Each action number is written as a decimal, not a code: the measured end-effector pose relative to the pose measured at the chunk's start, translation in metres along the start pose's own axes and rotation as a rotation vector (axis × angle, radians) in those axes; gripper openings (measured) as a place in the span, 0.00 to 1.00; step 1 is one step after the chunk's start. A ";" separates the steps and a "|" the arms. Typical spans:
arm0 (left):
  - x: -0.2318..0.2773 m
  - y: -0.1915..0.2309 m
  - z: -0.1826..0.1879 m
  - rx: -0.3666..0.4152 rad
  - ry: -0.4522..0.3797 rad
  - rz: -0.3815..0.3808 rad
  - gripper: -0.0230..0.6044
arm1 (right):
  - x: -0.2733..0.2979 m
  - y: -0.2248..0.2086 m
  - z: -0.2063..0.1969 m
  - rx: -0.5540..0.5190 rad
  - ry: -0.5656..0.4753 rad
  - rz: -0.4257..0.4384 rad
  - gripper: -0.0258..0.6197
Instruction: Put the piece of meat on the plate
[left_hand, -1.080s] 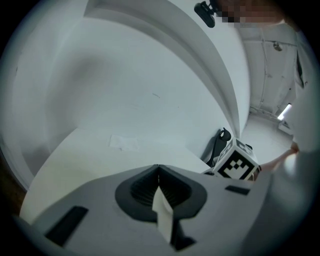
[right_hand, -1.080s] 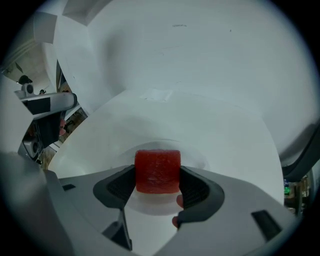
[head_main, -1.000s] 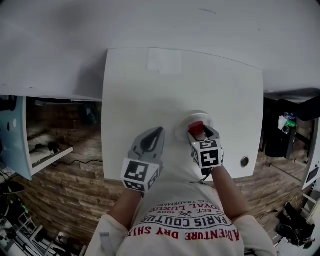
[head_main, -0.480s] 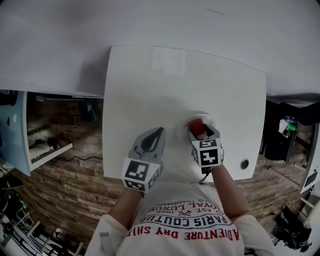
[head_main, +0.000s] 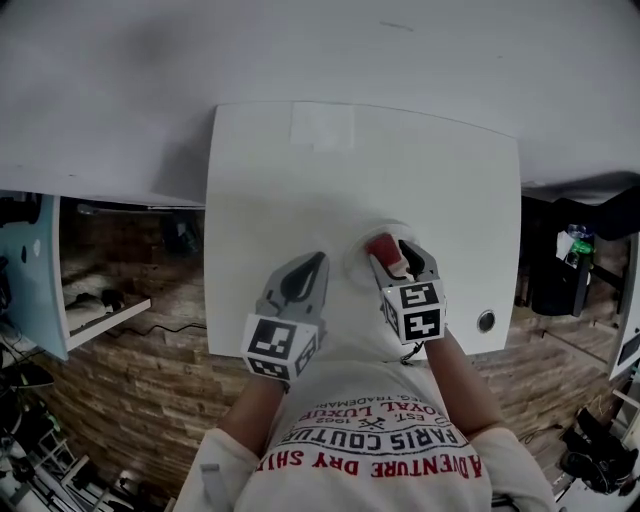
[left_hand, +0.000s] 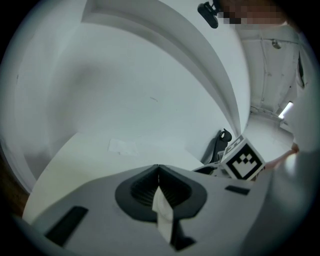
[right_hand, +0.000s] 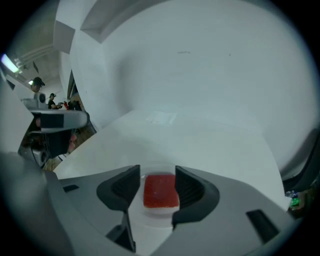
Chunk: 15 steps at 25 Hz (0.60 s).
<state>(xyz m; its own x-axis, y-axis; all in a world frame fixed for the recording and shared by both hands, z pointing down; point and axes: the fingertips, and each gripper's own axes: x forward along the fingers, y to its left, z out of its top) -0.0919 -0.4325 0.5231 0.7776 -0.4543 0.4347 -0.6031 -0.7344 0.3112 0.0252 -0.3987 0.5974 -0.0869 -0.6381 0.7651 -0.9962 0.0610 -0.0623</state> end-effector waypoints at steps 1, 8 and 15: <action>-0.001 -0.002 0.003 0.005 -0.007 0.002 0.05 | -0.009 -0.002 0.008 0.010 -0.041 -0.010 0.32; -0.013 -0.028 0.042 0.080 -0.085 -0.003 0.05 | -0.082 -0.013 0.058 0.074 -0.288 -0.045 0.09; -0.034 -0.071 0.099 0.186 -0.223 -0.035 0.05 | -0.156 -0.013 0.106 0.021 -0.538 -0.074 0.06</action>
<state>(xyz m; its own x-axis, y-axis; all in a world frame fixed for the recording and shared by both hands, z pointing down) -0.0577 -0.4151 0.4023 0.8296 -0.5118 0.2231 -0.5483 -0.8222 0.1530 0.0510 -0.3814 0.4110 -0.0022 -0.9432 0.3323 -0.9992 -0.0108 -0.0372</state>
